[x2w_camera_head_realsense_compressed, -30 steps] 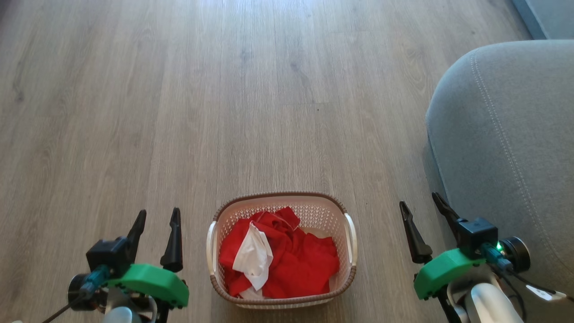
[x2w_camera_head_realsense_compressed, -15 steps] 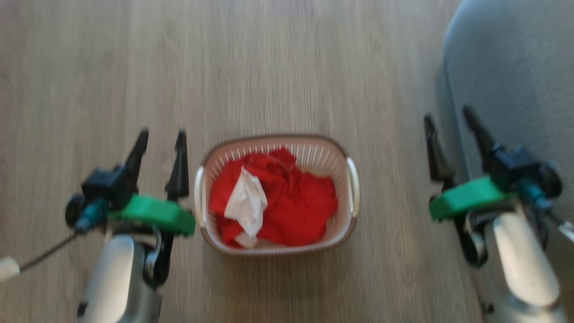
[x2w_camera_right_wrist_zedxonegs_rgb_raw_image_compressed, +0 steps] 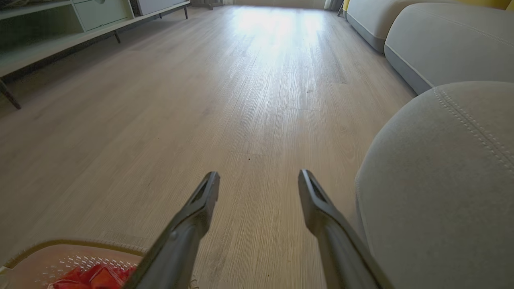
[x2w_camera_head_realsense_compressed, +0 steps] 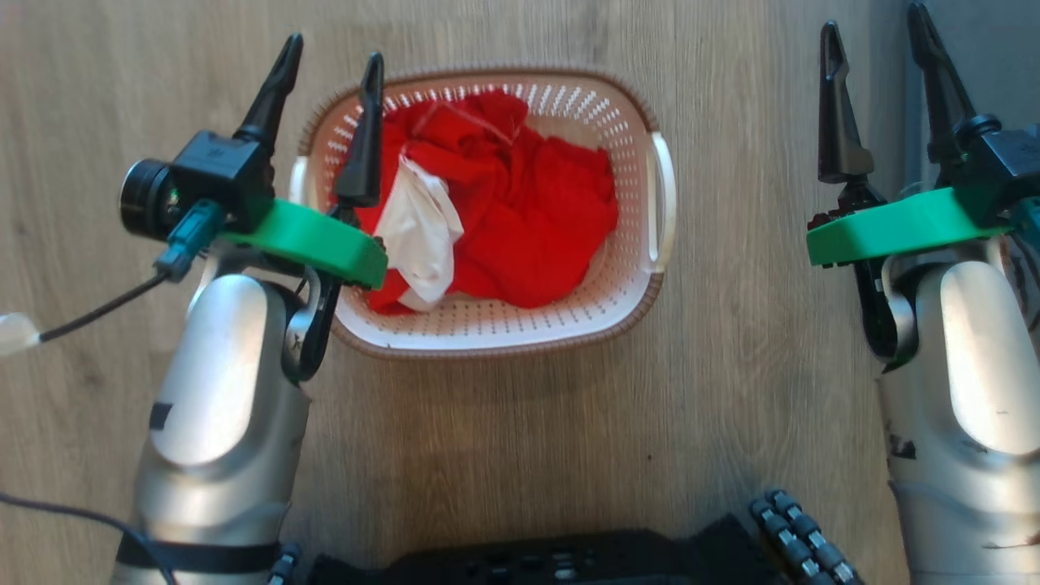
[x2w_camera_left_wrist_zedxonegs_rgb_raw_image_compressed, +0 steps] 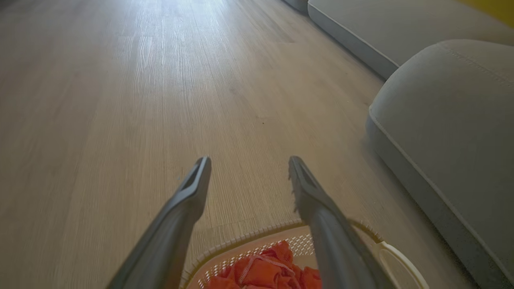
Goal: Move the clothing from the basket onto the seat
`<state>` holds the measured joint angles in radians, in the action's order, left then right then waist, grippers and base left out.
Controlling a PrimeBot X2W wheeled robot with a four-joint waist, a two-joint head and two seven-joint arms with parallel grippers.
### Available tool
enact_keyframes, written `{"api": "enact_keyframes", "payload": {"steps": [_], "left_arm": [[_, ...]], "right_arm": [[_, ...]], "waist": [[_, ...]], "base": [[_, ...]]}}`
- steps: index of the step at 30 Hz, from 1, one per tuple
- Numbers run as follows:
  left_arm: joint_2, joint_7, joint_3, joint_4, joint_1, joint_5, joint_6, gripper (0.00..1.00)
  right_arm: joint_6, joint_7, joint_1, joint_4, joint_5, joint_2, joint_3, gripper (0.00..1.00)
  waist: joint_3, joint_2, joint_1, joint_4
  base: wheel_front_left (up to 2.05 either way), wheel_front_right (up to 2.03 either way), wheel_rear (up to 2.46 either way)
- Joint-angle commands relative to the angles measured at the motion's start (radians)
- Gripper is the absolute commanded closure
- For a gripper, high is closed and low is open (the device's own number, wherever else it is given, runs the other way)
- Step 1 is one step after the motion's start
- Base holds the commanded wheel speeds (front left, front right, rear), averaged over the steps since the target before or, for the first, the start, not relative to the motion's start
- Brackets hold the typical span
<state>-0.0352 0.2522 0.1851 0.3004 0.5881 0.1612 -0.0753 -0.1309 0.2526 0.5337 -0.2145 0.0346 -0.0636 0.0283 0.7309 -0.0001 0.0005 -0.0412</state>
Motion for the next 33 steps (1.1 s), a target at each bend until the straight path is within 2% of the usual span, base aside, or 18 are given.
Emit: {"api": "enact_keyframes", "payload": {"steps": [1,5,12,20,23,33], "left_arm": [[-0.015,0.01,-0.009,-0.005,0.006,-0.017,-0.004,0.0],[-0.015,0.01,0.026,0.071,0.034,-0.028,-0.013,0.0],[-0.016,-0.058,0.127,0.365,0.177,-0.101,-0.019,0.0],[-0.017,-0.222,0.169,0.637,0.312,-0.137,0.033,0.0],[-0.024,-0.252,0.179,0.731,0.361,-0.152,0.063,0.0],[-0.028,-0.217,0.2,0.86,0.434,-0.155,0.079,0.0]], "right_arm": [[0.0,0.009,-0.002,0.034,-0.008,0.006,-0.02,0.0],[0.0,0.009,0.004,0.036,-0.004,0.008,-0.02,0.0],[0.0,0.009,0.01,0.037,0.01,0.011,-0.041,0.0],[0.0,0.009,0.014,0.037,0.053,0.013,-0.066,0.0],[0.0,0.009,0.01,0.039,0.073,0.013,-0.069,0.0],[0.0,0.009,0.0,0.034,0.085,0.013,-0.074,0.0]], "waist": [[0.038,0.0001,-0.0005,-0.022],[0.047,0.0001,-0.0005,-0.031],[0.076,0.0001,-0.0005,-0.067],[0.114,0.0001,-0.0005,-0.117],[0.125,0.0001,-0.0005,-0.132],[0.125,0.0001,-0.0005,-0.134]], "base": [[0.0,0.0,0.0],[0.0,0.0,0.0],[0.0,0.0,0.0],[0.0,0.0,0.0],[0.0,0.0,0.0],[0.0,0.0,0.0]]}}
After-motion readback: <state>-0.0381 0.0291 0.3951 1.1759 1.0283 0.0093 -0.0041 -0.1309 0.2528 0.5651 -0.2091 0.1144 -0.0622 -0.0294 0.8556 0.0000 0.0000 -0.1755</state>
